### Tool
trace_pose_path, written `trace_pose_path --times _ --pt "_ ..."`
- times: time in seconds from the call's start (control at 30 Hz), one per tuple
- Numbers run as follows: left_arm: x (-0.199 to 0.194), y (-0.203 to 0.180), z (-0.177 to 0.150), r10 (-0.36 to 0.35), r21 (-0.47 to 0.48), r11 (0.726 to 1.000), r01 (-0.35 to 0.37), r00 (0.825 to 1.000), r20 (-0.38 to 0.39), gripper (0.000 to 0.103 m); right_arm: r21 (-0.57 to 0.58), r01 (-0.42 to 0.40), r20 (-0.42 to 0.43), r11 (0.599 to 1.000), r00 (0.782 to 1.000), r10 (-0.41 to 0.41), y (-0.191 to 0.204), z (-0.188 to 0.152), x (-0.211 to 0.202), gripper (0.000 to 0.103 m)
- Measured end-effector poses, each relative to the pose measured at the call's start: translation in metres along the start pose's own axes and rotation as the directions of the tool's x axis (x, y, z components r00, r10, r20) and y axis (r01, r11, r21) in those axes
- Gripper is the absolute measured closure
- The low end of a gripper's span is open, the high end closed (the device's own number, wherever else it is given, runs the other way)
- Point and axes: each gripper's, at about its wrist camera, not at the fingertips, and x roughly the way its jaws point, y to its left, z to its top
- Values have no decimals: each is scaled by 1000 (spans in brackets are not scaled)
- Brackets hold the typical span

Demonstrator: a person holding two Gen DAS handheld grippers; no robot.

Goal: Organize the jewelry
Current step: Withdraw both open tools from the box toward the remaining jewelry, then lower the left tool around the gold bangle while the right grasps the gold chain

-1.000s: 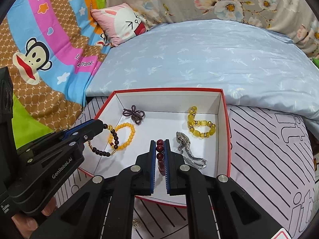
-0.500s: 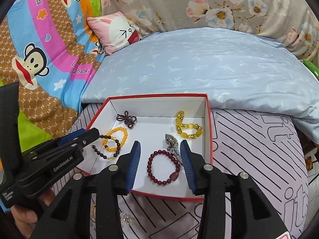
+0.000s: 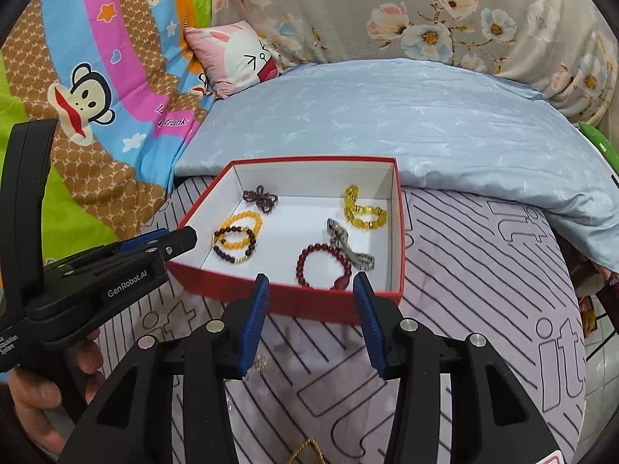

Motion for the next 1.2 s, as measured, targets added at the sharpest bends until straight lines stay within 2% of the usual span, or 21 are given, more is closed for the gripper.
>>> trace_pose_path --times 0.27,0.43,0.7,0.77,0.9,0.97,1.0,1.2 --pt "-27 17 -39 -7 -32 999 6 1000 -29 74 20 15 -52 1000 999 -13 -10 -44 -20 59" --pt "-35 29 -69 5 -33 999 -7 998 -70 74 36 27 -100 999 995 -23 -17 -79 -27 59" --pt "-42 31 -107 -4 -40 999 -1 992 -125 73 41 26 -144 999 989 -20 -16 -114 -40 59" --pt "-43 29 -115 -9 -40 999 4 991 -133 65 44 25 -153 999 988 -18 -16 -120 -41 59" --pt "-44 23 -121 -14 -30 999 10 990 -139 61 56 25 -164 998 986 -16 -18 -129 -43 59" --pt "-42 19 -120 -13 -23 1000 11 991 -131 51 64 26 -170 998 985 -15 -20 -131 -43 59" --pt "-41 16 -118 -11 -16 1000 9 992 -124 49 69 25 -172 997 985 -12 -21 -132 -43 59" --pt "-16 -3 -104 -18 52 998 24 994 -112 48 81 24 -162 996 987 -10 -24 -129 -45 59"
